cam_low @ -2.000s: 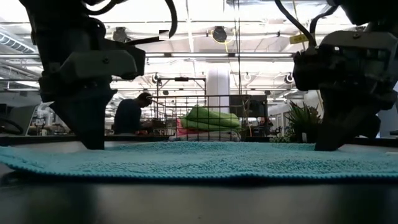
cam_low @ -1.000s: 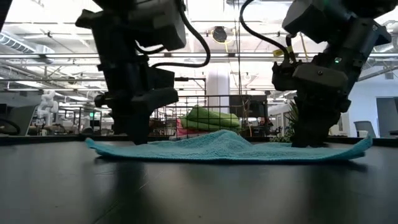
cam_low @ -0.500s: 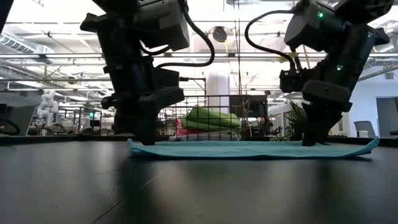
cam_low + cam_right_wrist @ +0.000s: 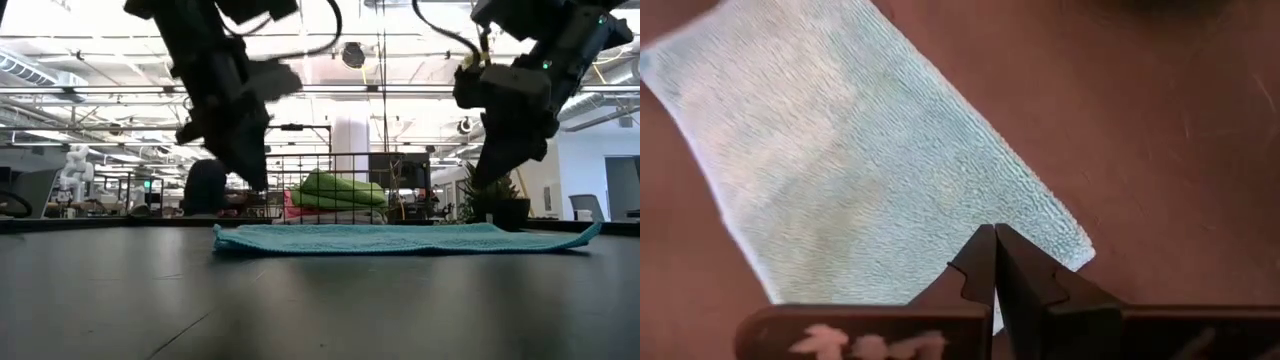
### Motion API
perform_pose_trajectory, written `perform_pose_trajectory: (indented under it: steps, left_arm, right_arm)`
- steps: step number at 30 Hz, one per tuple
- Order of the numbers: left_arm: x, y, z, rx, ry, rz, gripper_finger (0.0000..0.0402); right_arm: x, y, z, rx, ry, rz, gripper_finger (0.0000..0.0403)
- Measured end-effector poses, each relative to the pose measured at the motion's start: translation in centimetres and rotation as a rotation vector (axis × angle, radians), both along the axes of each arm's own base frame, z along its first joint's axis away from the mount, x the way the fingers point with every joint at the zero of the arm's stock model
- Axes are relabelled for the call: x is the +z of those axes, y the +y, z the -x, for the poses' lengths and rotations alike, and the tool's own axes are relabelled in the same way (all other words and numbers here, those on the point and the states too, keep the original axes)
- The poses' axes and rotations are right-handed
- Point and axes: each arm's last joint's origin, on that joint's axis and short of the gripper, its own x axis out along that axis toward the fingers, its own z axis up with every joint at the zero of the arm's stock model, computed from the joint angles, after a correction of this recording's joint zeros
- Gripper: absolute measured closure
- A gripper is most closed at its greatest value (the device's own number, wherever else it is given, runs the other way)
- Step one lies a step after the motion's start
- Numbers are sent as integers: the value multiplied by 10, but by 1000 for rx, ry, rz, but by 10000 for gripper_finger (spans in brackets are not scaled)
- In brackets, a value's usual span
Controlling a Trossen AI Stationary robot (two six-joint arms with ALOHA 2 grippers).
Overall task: Fold microfiber towels
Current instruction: Fold the blue microfiber cloth
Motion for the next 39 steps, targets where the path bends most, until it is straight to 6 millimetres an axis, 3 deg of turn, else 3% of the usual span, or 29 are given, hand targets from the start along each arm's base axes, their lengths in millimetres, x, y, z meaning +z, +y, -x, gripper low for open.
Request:
perform_pose_trajectory:
  steps: [3, 24, 39]
  left_arm:
    - [9, 0, 1, -24, -31, -28, 388]
    - [10, 7, -1, -35, -28, -39, 397]
    - [3, 25, -1, -88, 57, 19, 309]
  right_arm:
    - [5, 0, 2, -5, -26, -8, 403]
    - [7, 0, 2, -3, -36, -40, 403]
    - [7, 0, 2, -19, -39, -49, 403]
